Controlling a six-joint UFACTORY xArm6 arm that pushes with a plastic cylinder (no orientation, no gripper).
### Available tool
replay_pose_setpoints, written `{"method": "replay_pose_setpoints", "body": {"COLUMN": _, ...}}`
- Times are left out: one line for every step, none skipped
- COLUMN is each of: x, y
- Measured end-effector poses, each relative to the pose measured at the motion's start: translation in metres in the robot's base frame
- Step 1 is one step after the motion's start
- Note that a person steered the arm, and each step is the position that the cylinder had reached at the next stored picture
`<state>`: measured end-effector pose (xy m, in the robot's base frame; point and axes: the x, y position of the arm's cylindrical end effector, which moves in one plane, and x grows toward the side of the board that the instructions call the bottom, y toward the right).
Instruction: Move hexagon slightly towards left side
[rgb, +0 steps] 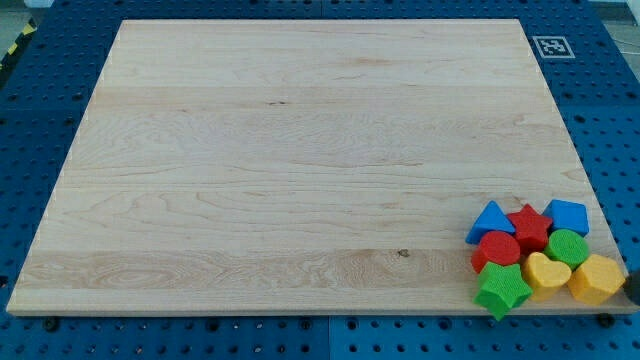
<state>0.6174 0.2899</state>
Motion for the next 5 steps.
{"method": "replay_pose_setpoints", "body": {"x": 0.001, "y": -0.014}}
{"method": "replay_pose_setpoints", "body": {"x": 0.001, "y": -0.024}}
{"method": "replay_pose_setpoints", "body": {"x": 0.000, "y": -0.029}}
{"method": "replay_pose_setpoints", "body": {"x": 0.000, "y": -0.034}}
{"method": "replay_pose_setpoints", "body": {"x": 0.001, "y": -0.036}}
